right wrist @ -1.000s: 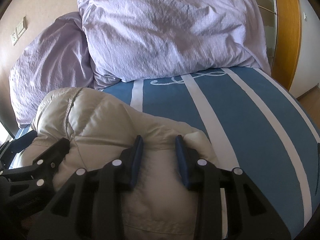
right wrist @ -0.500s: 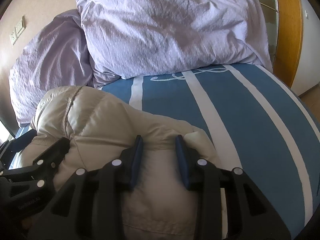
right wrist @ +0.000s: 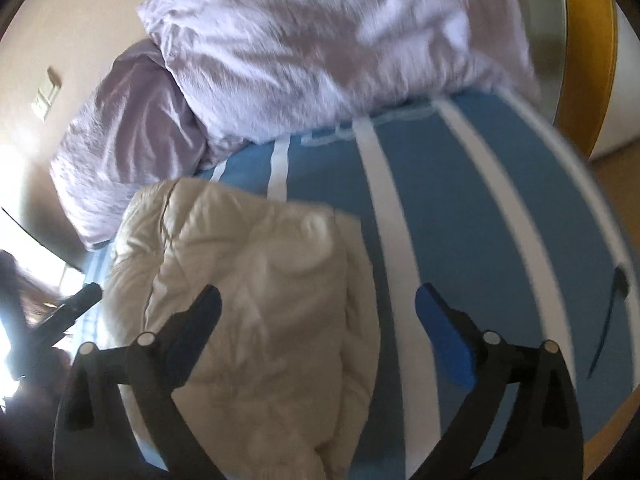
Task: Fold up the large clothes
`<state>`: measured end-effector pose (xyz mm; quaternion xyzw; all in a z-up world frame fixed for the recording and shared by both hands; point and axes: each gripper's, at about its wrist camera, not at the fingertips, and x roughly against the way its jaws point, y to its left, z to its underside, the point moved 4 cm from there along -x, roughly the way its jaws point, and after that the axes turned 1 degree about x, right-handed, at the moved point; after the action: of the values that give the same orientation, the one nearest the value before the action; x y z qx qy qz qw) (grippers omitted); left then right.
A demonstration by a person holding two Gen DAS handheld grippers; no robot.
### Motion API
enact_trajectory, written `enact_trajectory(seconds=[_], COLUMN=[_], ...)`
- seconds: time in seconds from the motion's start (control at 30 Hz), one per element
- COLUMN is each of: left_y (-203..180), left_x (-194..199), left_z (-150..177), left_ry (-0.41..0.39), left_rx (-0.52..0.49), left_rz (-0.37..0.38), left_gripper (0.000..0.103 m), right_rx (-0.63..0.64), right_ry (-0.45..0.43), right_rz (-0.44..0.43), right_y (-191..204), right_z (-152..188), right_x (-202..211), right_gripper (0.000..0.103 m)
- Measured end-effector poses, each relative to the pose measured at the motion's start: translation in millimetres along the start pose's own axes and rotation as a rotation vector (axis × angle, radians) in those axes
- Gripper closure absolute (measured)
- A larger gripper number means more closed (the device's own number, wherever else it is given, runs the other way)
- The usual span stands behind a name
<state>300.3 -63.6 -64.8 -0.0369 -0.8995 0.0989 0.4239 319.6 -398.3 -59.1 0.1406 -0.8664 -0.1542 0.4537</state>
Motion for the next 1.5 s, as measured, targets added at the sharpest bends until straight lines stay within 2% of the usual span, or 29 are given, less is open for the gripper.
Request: enact_trajectory(seconds=[0.13, 0.33, 0.43, 0.6, 0.9, 0.97, 1.0, 1.07, 1.13, 1.23, 1.37, 1.5], left_y=[17, 25, 26, 28, 40, 42, 43, 47, 52, 64, 94, 116], left_x=[-6, -22, -34, -52, -63, -61, -60, -54, -49, -41, -31, -29], left_z=[7, 13, 15, 17, 18, 18, 17, 13, 5, -12, -35, -52], left_ry=[0.058, 0.123, 0.166, 0.204, 0.198, 0.195, 0.194, 0.187, 0.17, 0.128, 0.07, 0.045], left_rx=[0.045, 0.14, 0.199, 0.295, 0.422, 0.444, 0.453, 0.475, 0.486, 0.493, 0.516, 0.507], left_rz=[0.019, 0.13, 0.209, 0.303, 0.391, 0.405, 0.41, 0.425, 0.429, 0.406, 0.348, 0.275], left_gripper=[0.007, 0.003, 0.001, 0.001, 0.001, 0.004, 0.009, 0.017, 0.024, 0.026, 0.027, 0.026], right_rx=[-0.056, -0.241, -0.289, -0.292, -0.278, -0.276, -0.273, -0.269, -0.27, -0.25, -0.207, -0.178], right_ry=[0.124, 0.258, 0.295, 0.324, 0.349, 0.343, 0.34, 0.334, 0.323, 0.31, 0.31, 0.315], right_rz=[-0.091, -0.259, -0.308, -0.362, -0.451, -0.475, -0.491, -0.522, -0.56, -0.602, -0.634, -0.62], right_y=[-8, -22, -22, -12, 10, 14, 17, 21, 25, 44, 83, 114], right_z=[13, 30, 33, 33, 27, 26, 26, 24, 18, 4, -18, -38], right_x=[-17, -49, -62, -76, -99, -102, -102, -102, -103, -110, -128, -152], right_gripper=[0.002, 0.002, 0.002, 0.002, 0.002, 0.002, 0.003, 0.01, 0.028, 0.04, 0.043, 0.043])
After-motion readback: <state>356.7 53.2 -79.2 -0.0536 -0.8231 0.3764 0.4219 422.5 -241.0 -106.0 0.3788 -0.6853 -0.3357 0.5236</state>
